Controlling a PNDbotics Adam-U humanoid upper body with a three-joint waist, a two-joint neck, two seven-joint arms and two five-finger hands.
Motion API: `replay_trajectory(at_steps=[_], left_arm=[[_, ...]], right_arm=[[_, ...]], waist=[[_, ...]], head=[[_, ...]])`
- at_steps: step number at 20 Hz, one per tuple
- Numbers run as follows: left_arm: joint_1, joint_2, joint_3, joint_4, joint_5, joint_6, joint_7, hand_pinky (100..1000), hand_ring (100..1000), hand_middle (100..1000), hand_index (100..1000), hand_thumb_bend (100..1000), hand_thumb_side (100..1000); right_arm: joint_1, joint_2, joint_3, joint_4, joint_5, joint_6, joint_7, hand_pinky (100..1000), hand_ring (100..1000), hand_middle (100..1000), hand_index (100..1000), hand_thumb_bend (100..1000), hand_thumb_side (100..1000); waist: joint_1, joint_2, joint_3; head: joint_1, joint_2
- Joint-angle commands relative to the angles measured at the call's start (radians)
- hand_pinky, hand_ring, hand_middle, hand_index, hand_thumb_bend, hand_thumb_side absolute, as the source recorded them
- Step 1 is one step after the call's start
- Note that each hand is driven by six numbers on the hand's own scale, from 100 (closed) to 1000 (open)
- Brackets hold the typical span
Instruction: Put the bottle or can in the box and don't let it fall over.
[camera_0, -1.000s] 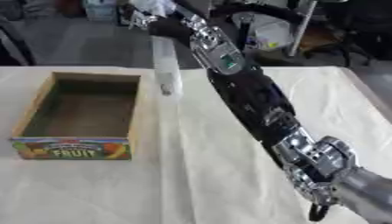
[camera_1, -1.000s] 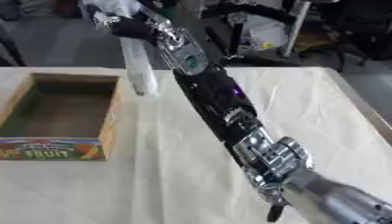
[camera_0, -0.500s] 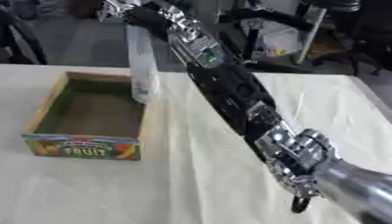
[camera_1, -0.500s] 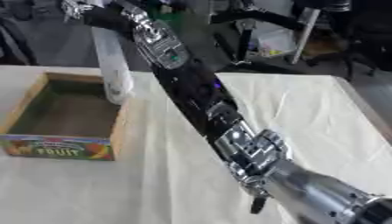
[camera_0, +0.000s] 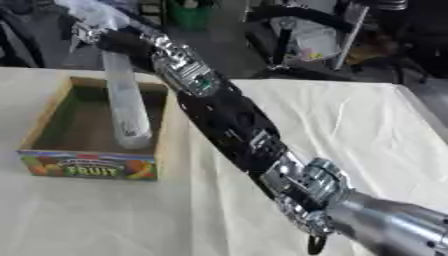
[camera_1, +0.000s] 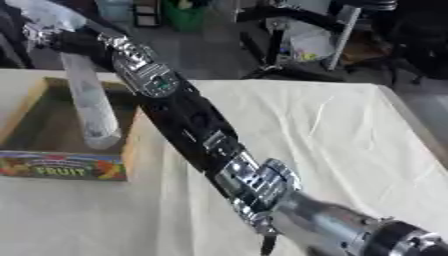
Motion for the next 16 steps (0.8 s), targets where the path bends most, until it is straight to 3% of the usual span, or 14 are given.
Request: replay_trajectory(at_steps=[1,3,8,12,16], left_arm=[[-0.018,-0.001,0.001,-0.001,0.0,-0.004,0.0,692,637,588,802,645,582],[-0.018,-0.002,0.005,0.005,-0.002,-0.004,0.004,692,637,588,802,641,577],[-0.016,-0.001,0.006,0.012,-0.009,-0.003,0.006,693,637,587,801,622,552],[-0.013,0.001,0.008,0.019,-0.013,-0.001,0.007,694,637,587,801,613,544],[-0.011,0.002,0.009,0.025,-0.015,0.0,0.009,694,637,587,801,608,534]], right_arm=[[-0.003,0.01,-0.006,0.0,-0.033,0.0,0.011,851,1000,673,602,100,435],[0.008,0.017,-0.006,0.003,-0.049,-0.016,0.019,866,1000,748,671,100,442],[0.021,0.016,-0.003,-0.004,-0.068,-0.079,0.037,936,1000,1000,1000,100,523],[0.028,0.011,0.006,-0.01,-0.059,-0.138,0.05,979,1000,1000,1000,100,615],[0.033,0.004,0.024,-0.01,-0.009,-0.198,0.078,1000,1000,1000,1000,100,618]], waist=[[0.007,-0.008,-0.004],[0.007,-0.004,-0.009],[0.011,0.0,-0.019],[0.013,0.001,-0.027],[0.014,0.0,-0.034]], head=[[-0.005,0.003],[-0.004,0.002],[-0.006,0.002],[-0.007,0.001],[-0.008,-0.001]])
